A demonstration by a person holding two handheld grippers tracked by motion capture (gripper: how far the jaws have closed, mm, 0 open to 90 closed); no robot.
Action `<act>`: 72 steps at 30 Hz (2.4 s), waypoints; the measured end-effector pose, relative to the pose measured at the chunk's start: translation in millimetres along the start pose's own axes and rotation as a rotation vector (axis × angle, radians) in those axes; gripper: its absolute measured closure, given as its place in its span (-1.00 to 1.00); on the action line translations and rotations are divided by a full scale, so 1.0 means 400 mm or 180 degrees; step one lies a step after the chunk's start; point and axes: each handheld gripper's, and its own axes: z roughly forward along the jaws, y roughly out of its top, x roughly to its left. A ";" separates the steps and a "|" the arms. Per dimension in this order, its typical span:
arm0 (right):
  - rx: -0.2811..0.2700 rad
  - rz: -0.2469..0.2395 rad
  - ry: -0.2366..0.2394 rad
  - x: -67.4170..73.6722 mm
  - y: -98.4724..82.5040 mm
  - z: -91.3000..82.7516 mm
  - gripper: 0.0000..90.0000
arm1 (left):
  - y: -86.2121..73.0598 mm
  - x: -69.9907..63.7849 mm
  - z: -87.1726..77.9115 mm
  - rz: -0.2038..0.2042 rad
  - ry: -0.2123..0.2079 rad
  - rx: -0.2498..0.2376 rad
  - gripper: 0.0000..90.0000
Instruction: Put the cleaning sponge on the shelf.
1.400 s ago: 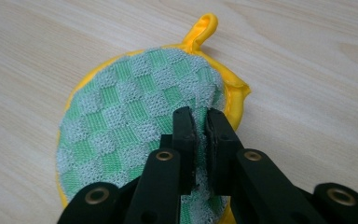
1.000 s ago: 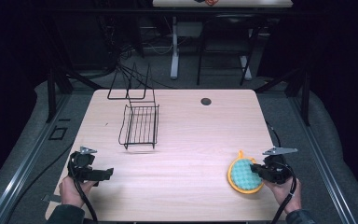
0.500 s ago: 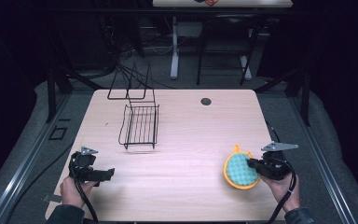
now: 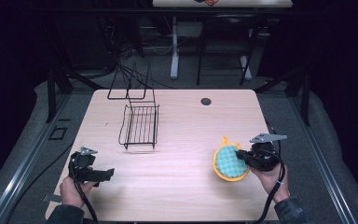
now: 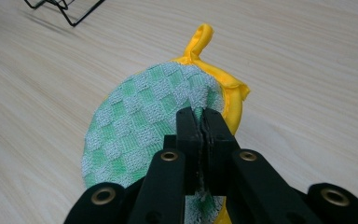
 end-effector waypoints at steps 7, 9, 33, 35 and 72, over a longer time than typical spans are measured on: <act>-0.0019 -0.0060 0.0070 0.024 0.031 0.023 0.94 | 0.000 0.001 -0.001 0.0003 0.0000 -0.0005 -1.00; -0.0021 -0.0084 0.0086 0.031 0.039 0.029 0.94 | 0.001 0.001 -0.001 0.0008 -0.0003 -0.0010 -1.00; -0.0189 -0.0308 0.0354 0.123 0.165 0.111 0.94 | 0.004 -0.002 0.000 0.0013 -0.0019 -0.0022 -1.00; -0.0196 -0.0330 0.0371 0.133 0.176 0.121 0.94 | 0.004 -0.002 0.000 0.0013 -0.0022 -0.0026 -1.00; -0.0297 -0.0436 0.0578 0.231 0.302 0.235 0.94 | 0.014 -0.006 0.006 0.0064 -0.0084 -0.0038 -1.00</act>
